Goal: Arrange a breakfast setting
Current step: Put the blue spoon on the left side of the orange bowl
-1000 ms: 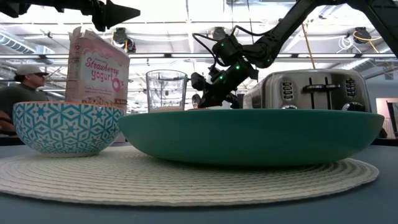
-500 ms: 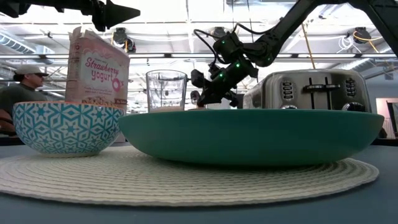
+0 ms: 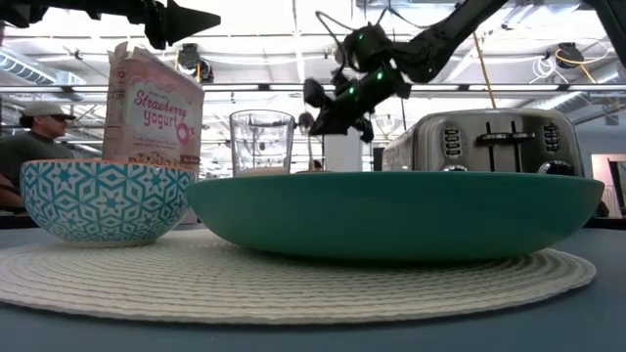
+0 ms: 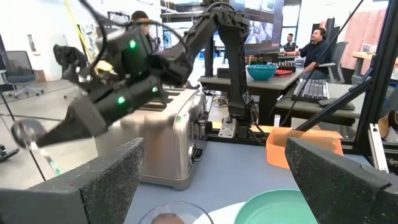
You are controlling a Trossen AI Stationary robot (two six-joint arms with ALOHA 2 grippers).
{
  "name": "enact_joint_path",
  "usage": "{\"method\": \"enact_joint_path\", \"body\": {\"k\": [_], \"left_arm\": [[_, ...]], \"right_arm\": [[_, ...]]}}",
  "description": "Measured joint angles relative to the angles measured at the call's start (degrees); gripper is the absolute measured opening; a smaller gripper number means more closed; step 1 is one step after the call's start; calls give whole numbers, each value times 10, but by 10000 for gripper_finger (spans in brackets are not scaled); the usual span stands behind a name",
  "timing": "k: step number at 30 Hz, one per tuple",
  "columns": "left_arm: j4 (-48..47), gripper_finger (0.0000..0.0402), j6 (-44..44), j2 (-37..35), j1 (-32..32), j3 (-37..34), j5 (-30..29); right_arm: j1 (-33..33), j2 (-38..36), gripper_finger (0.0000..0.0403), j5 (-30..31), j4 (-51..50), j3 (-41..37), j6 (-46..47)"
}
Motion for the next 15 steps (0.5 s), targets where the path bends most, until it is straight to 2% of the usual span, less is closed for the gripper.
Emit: {"method": "enact_joint_path", "body": {"k": [5, 15], "left_arm": [[1, 392, 0, 0, 0, 0, 0], [7, 392, 3, 0, 0, 0, 0]], "right_arm": [[2, -41, 4, -3, -6, 0, -11], [10, -108, 4, -89, -4, 0, 1]]}}
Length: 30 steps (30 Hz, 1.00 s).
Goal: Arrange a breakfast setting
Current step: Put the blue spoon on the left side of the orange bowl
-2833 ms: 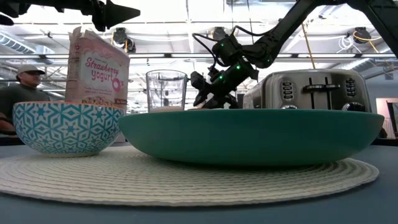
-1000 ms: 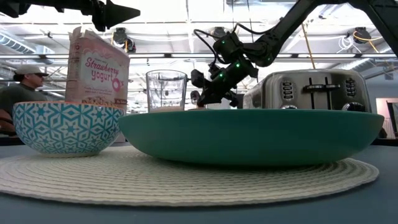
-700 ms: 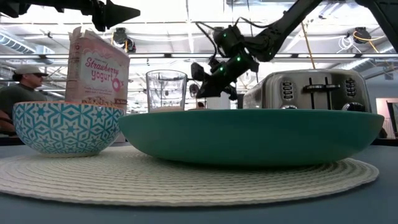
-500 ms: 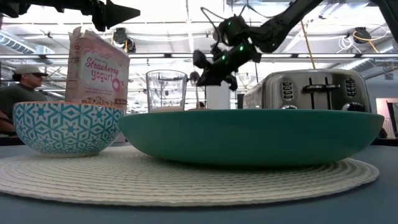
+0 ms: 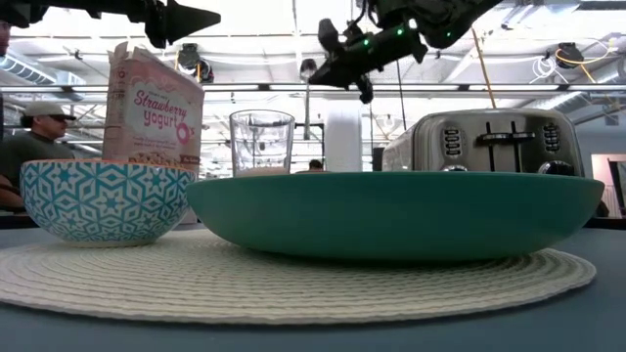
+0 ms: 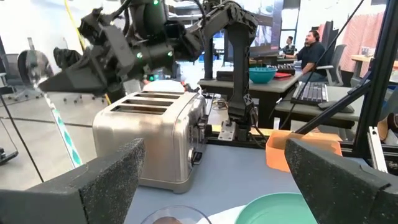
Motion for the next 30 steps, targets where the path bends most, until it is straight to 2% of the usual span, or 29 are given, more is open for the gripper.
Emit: {"method": "enact_joint_path", "body": {"k": [4, 10, 16, 22, 30], "left_arm": [[22, 392, 2, 0, 0, 0, 0], [126, 392, 1, 41, 1, 0, 0], [196, 392, -19, 105, 16, 0, -48], [207, 392, -61, 148, 40, 0, -94], [223, 392, -96, 180, 68, 0, -96]], "right_arm": [[11, -13, 4, -22, 4, 0, 4], [35, -19, 4, -47, 6, 0, 6], [65, -19, 4, -72, 7, 0, 5], [100, -19, 4, -79, 8, 0, 2], [141, -19, 4, -75, 14, 0, -10]]}}
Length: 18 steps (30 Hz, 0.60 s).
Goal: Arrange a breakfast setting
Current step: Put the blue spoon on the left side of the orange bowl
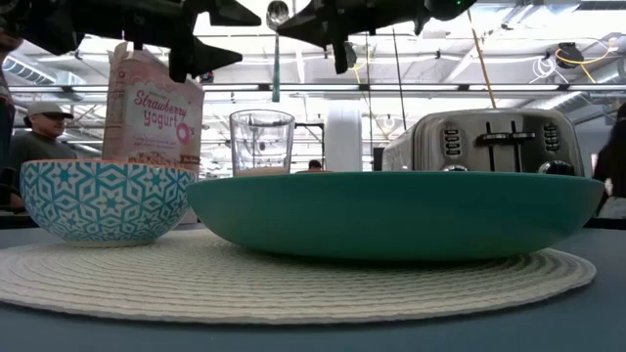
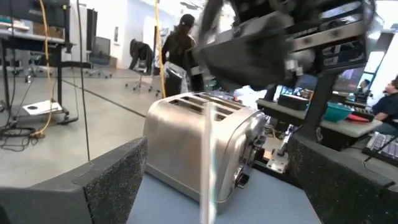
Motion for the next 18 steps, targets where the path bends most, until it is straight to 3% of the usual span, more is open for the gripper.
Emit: {"method": "enact_joint_path", "body": {"k": [18], "left_arm": [[23, 392, -59, 75, 3, 2, 52]], "right_arm": [[50, 0, 4, 2, 21, 0, -20]]}}
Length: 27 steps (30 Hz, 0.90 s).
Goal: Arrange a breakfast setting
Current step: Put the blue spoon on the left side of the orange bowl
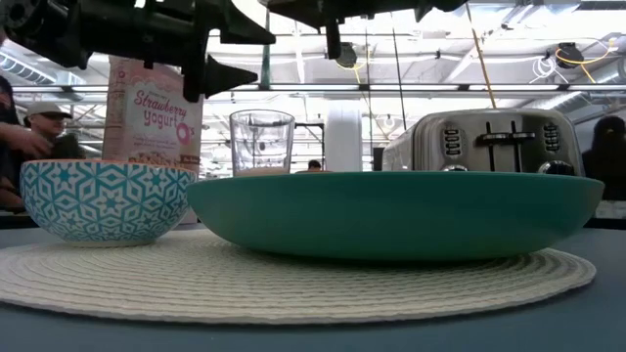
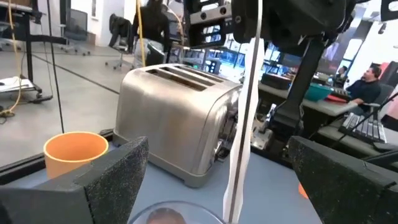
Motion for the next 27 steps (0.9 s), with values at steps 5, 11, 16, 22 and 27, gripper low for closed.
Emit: {"method": "enact_joint_path", "body": {"k": [5, 11, 16, 22, 27], "left_arm": [[19, 383, 14, 5, 0, 0, 8], [18, 305, 15, 6, 0, 0, 8], [18, 230, 20, 6, 0, 0, 14], [18, 165, 25, 6, 0, 0, 33], [18, 126, 36, 6, 0, 0, 33]], "right_arm": [[0, 0, 4, 0, 0, 0, 0], [0, 0, 4, 0, 0, 0, 0], [0, 0, 4, 0, 0, 0, 0], [0, 0, 4, 0, -1, 0, 0], [0, 0, 4, 0, -1, 0, 0]]}}
